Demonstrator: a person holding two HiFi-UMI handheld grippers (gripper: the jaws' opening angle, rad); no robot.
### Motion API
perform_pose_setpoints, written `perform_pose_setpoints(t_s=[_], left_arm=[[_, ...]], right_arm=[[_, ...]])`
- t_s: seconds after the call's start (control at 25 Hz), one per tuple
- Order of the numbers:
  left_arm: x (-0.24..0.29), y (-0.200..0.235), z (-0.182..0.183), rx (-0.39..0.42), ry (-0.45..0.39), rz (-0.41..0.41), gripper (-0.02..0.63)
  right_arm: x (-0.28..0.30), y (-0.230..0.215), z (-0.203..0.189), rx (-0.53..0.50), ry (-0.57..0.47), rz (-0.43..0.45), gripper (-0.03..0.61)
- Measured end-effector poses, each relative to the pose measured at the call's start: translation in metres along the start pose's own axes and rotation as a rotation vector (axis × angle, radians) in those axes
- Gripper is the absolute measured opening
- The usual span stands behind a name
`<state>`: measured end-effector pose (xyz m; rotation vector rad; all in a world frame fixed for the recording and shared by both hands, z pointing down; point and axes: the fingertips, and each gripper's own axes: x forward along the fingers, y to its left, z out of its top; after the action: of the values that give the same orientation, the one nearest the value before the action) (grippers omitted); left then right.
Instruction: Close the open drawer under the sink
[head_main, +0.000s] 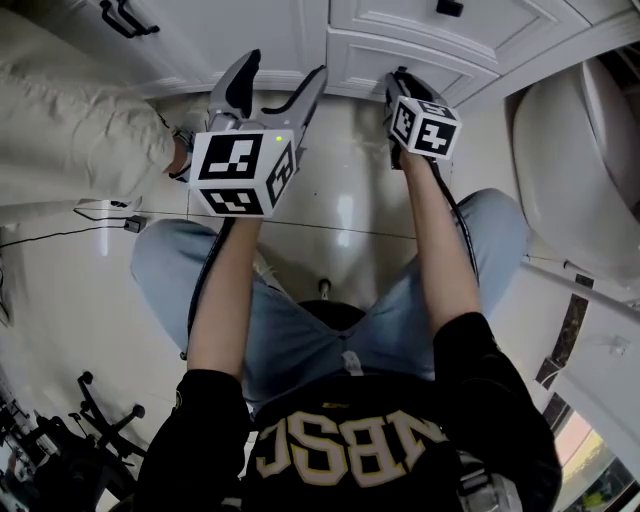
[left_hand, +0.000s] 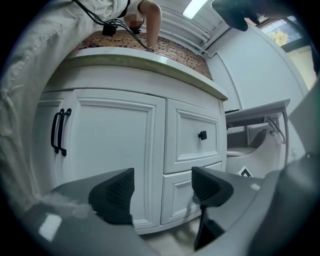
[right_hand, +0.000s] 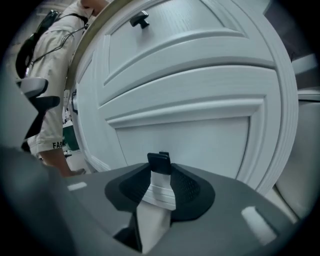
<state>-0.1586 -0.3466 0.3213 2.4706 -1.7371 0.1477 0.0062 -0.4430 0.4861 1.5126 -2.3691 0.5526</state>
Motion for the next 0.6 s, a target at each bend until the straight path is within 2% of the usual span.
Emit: perform_pose_setpoints(t_s=[0.16, 0.24, 0.32, 0.44, 0.48, 0.6], left_arm=[[0.007, -0.006, 0.007, -0.012, -0.007, -0.004, 0.362], [0.009, -0.013, 0.013, -0.001, -0.011, -0.018, 0.362], [0.008, -0.020, 0.015, 0.003, -0.019, -0.031, 0.362], [-0.003, -0.022, 0.015, 0.003, -0.032, -0.039, 0.362], [-0.009, -0.021, 0.015, 0.008, -0.034, -0.039, 0.362], [-0.027, -0.022, 0.017, 0.019, -0.041, -0.047, 0.362]], right_arm=[[-0.003, -0.008, 0.006, 0.001, -0.008, -0.034, 0.130], [-0.003, -0.012, 0.010, 0.000, 0.008, -0.018, 0.129], [-0.004, -0.013, 0.009, 0.042, 0.054, 0.048, 0.129], [-0.007, -0.002, 0.008, 0.169, 0.070, 0.206, 0.124], [-0.012, 0.001, 0.007, 0.175, 0.058, 0.211, 0.124], [-0.042, 0.010, 0.015, 0.080, 0.011, 0.114, 0.105]])
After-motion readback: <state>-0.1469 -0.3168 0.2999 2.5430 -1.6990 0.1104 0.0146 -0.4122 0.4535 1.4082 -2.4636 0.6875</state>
